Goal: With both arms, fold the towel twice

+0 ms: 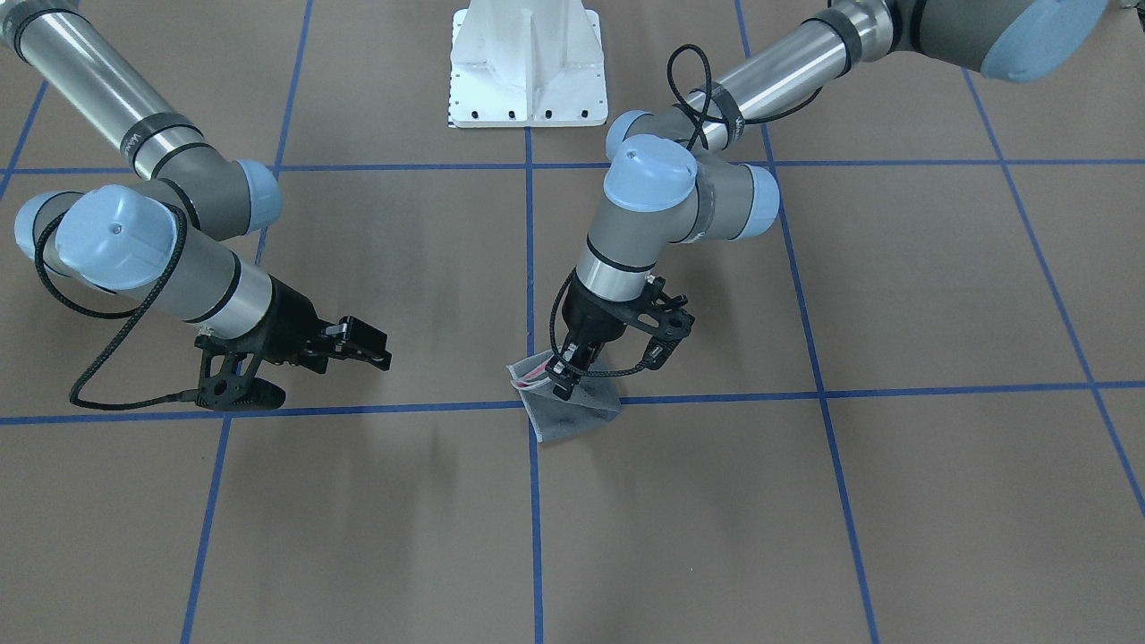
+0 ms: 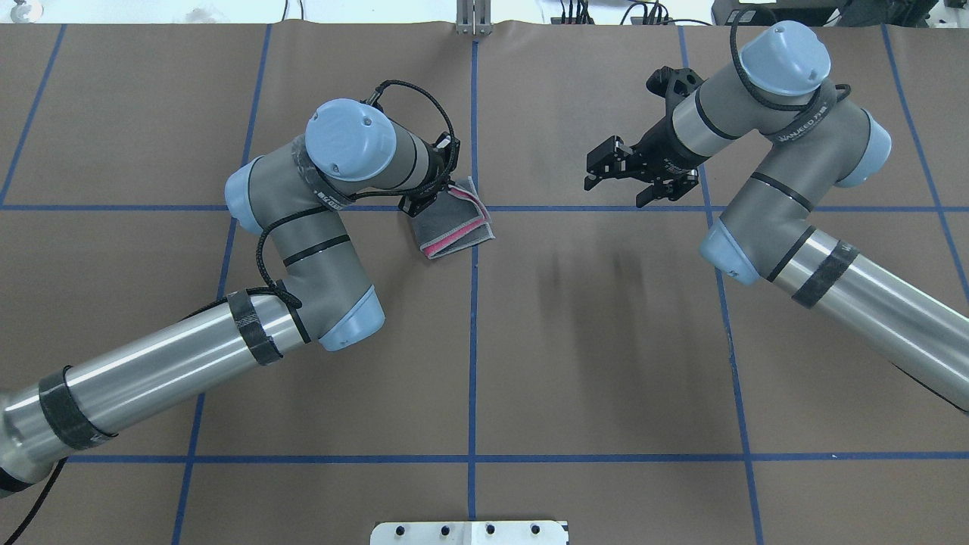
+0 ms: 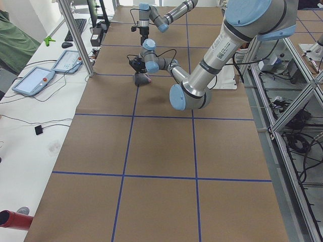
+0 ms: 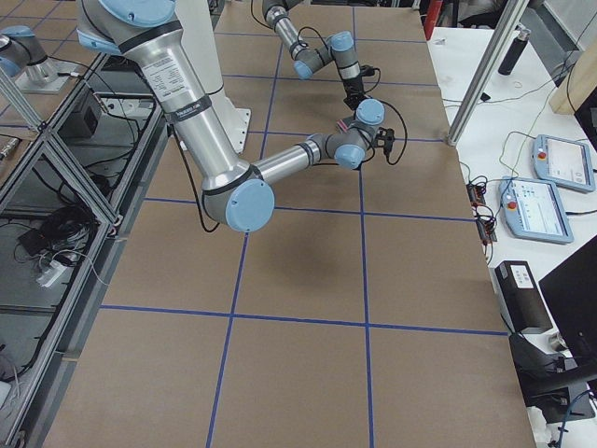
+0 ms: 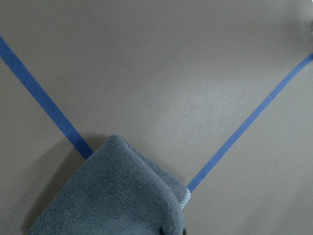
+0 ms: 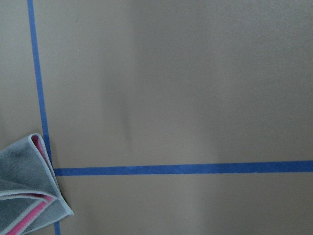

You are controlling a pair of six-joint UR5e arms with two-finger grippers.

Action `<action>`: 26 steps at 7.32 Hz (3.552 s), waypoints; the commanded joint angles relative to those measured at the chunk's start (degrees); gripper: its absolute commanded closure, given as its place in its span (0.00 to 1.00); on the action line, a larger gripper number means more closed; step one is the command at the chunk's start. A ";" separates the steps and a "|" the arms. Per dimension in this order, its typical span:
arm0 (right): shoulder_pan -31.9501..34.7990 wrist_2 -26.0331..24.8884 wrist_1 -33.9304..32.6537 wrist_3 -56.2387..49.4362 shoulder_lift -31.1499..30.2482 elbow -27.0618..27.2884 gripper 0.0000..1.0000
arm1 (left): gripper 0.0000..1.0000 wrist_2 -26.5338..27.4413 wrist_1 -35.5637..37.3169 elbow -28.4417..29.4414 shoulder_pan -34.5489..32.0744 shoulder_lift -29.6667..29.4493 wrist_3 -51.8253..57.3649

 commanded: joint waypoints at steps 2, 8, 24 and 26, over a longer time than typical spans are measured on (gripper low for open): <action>-0.14 -0.01 0.00 -0.26 0.00 -0.39 0.00 | 0.00 0.09 -0.74 3.08 0.14 -2.41 0.21; -0.14 -0.01 0.00 -0.36 -0.09 -0.83 0.00 | 0.00 2.73 -6.19 8.27 -1.00 -3.12 0.56; -0.14 -0.01 0.00 -1.06 -0.17 -1.89 0.00 | 0.00 -1.72 -12.96 19.36 -3.37 -8.66 2.85; -0.14 -0.01 0.00 -1.06 0.17 -1.89 0.00 | 0.00 -8.56 -9.91 13.14 -5.47 -6.04 3.02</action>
